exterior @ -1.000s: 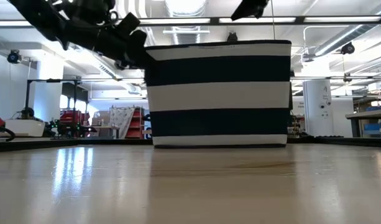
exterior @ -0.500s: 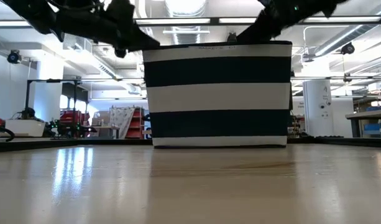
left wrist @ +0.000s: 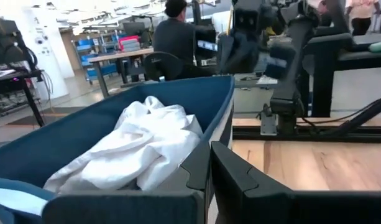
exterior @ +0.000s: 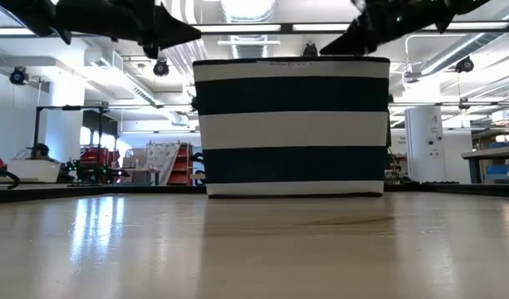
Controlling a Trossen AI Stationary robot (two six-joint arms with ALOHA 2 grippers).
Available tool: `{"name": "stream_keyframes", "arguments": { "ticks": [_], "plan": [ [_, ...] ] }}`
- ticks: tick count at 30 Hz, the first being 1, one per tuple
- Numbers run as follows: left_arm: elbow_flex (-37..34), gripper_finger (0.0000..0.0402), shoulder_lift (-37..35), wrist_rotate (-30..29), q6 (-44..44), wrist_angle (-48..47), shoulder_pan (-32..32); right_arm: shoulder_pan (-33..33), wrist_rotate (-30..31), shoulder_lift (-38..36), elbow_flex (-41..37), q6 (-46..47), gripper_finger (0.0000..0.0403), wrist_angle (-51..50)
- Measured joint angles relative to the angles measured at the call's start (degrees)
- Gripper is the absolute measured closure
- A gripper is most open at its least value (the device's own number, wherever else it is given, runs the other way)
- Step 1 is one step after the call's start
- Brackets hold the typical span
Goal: Sort clothes
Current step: Adjust the laundry bin, then return to Home Position
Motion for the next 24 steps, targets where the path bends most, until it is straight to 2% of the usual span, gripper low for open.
{"name": "stream_keyframes", "arguments": {
  "ticks": [4,7,10,18,24],
  "plan": [
    [0.0,0.0402,-4.68,1.91,0.58,-5.38,-0.17,0.04,-0.29,-4.14,2.59,-0.45,0.0403,-5.57],
    [-0.27,0.0402,-9.24,2.15,0.98,-12.96,-0.6,0.58,-0.64,-8.39,2.36,-0.48,0.0403,-8.98],
    [-2.16,0.0402,-13.87,2.14,0.4,-15.5,-1.9,1.33,-0.84,-13.58,0.38,-0.49,0.0403,-10.06],
    [-12.54,0.0402,-25.26,2.1,0.46,-12.28,-5.11,2.36,-0.6,-25.69,-10.24,1.43,0.0403,-7.68],
    [-20.77,0.0402,-32.22,0.55,-0.02,-10.55,-5.18,2.36,-0.58,-29.67,-23.09,4.39,0.0403,5.05]
  ]
}}
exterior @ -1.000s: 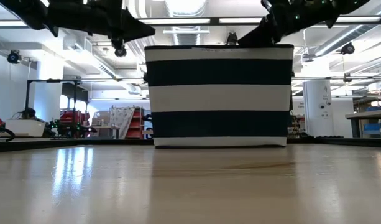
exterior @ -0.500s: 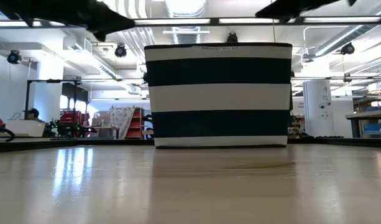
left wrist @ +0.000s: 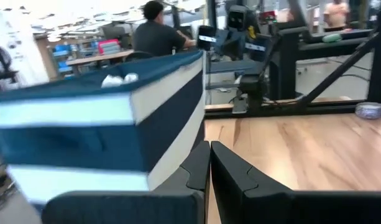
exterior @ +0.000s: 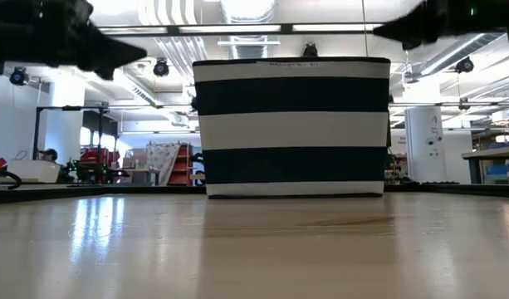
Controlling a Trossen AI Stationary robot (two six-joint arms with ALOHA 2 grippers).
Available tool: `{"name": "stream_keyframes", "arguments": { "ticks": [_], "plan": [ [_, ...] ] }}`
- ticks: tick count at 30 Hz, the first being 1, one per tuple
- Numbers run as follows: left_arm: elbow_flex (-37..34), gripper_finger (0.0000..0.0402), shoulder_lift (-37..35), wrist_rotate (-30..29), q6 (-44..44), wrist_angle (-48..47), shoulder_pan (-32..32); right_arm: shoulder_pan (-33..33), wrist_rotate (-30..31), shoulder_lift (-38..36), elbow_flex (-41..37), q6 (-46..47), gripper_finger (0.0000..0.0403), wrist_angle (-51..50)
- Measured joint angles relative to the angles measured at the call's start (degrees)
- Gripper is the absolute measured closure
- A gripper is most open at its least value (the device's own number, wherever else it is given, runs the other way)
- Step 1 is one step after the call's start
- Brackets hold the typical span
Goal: Sort clothes
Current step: Return to Home Position
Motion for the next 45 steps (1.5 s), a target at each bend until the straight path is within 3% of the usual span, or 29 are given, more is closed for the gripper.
{"name": "stream_keyframes", "arguments": {
  "ticks": [12,19,26,45],
  "plan": [
    [-6.66,0.0401,-12.89,-1.5,-2.47,-2.64,0.0,0.57,0.02,-3.56,-20.71,10.34,0.0403,23.83],
    [-6.66,0.0401,-18.77,-1.91,-3.41,-8.88,-0.14,4.41,0.84,-12.12,-21.92,12.11,0.0403,17.65],
    [-8.5,0.0401,-18.75,-2.02,-4.66,-7.18,-1.25,8.26,10.27,-20.17,-21.94,9.33,0.0403,10.05],
    [-9.79,0.0401,-16.15,-1.97,-6.04,-8.06,-1.38,8.79,11.73,-21.46,-21.98,11.38,0.0403,2.86]
  ]
}}
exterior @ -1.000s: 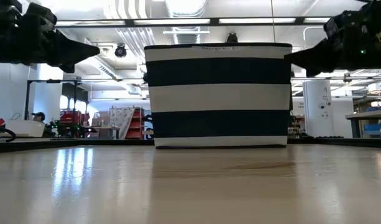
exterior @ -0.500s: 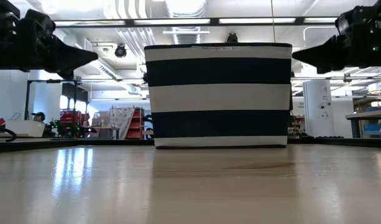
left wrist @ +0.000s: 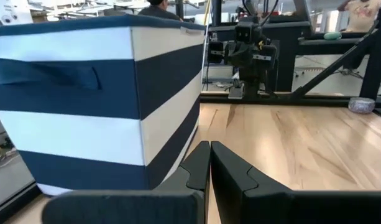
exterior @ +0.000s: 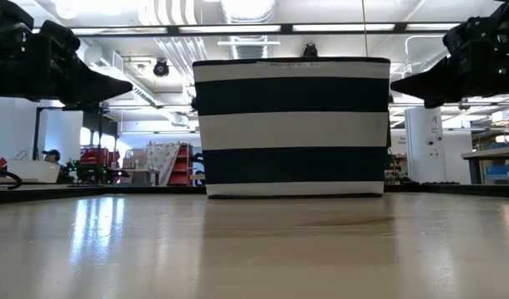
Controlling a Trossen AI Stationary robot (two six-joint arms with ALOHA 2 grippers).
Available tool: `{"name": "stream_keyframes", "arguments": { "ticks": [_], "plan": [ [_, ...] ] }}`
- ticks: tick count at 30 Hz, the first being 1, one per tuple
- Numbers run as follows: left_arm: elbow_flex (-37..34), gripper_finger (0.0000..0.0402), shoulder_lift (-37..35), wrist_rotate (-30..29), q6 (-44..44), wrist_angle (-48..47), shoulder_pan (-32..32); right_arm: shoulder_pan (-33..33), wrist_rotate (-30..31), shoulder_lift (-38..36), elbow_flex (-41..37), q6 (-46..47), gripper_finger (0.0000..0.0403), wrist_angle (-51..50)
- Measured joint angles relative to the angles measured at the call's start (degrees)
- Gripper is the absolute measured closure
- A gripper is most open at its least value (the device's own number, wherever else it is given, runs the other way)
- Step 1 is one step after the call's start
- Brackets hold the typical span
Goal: Sort clothes
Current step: Return to Home Position
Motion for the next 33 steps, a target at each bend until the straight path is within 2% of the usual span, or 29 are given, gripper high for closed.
{"name": "stream_keyframes", "arguments": {
  "ticks": [3,6,10,25,33],
  "plan": [
    [0.0,0.0401,-0.56,0.11,-0.13,-0.48,0.0,0.11,-1.83,-1.48,0.0,-0.02,0.0403,-0.1],
    [0.0,0.0401,-0.9,0.15,-0.58,-0.52,0.0,0.11,-1.42,-4.21,0.07,-0.25,0.0403,-3.09],
    [-0.02,0.0401,-1.5,0.0,-0.97,-0.53,0.0,0.26,-1.21,-4.12,0.17,-1.48,0.0403,-3.28],
    [-0.04,0.0401,1.11,-2.54,-0.57,-0.26,0.02,0.46,5.58,-3.55,-0.02,-4.36,0.0403,-4.13],
    [-0.07,0.0402,3.4,-2.6,-2.01,0.04,0.04,0.46,5.87,-3.34,-0.04,-5.26,0.0403,-4.2]
  ]
}}
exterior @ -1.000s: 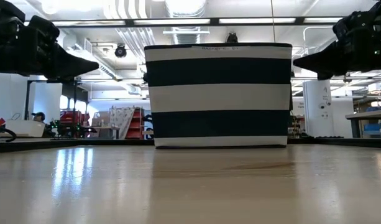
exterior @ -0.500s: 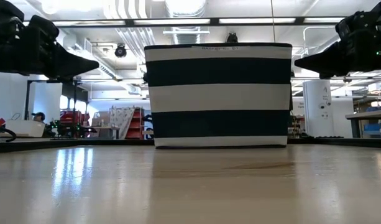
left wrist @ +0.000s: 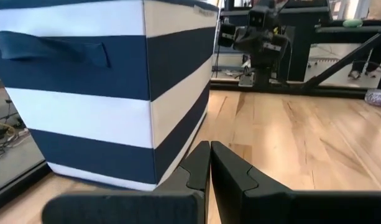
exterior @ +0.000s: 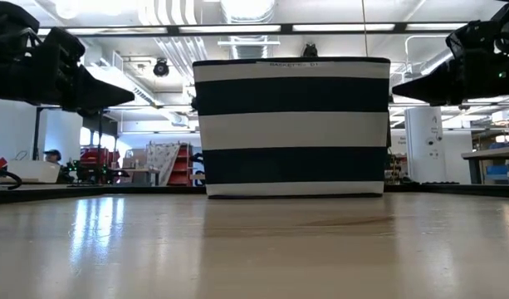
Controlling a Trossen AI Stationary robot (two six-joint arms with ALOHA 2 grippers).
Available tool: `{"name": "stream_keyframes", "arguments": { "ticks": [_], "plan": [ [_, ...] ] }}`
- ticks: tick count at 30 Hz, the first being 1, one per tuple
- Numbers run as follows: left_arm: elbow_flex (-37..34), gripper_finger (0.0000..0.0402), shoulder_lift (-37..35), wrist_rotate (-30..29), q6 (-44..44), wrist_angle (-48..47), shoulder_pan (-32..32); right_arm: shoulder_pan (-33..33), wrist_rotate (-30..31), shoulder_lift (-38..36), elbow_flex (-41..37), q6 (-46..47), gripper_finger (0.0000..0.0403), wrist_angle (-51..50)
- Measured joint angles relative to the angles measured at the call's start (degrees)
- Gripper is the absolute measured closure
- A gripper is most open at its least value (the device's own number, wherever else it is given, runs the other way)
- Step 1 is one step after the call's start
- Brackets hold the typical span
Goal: Sort clothes
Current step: Return to Home Position
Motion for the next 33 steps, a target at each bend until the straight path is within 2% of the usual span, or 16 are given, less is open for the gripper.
{"name": "stream_keyframes", "arguments": {
  "ticks": [6,13,25,33],
  "plan": [
    [0.0,0.0402,-0.95,1.3,1.47,-0.13,-0.01,0.0,-1.04,-0.91,0.0,-2.27,0.0403,6.18],
    [0.0,0.0402,-4.31,6.07,1.02,2.1,-0.06,-0.02,-0.39,-0.83,-0.02,-1.96,0.0403,0.22],
    [-0.02,0.0402,-5.67,5.11,0.28,2.12,-0.09,-0.02,0.46,0.58,-0.02,-1.3,0.0403,-0.1],
    [-0.02,0.0402,-5.36,6.16,-1.68,1.77,-0.09,-0.02,0.46,1.65,-0.02,2.8,0.0403,-0.15]
  ]
}}
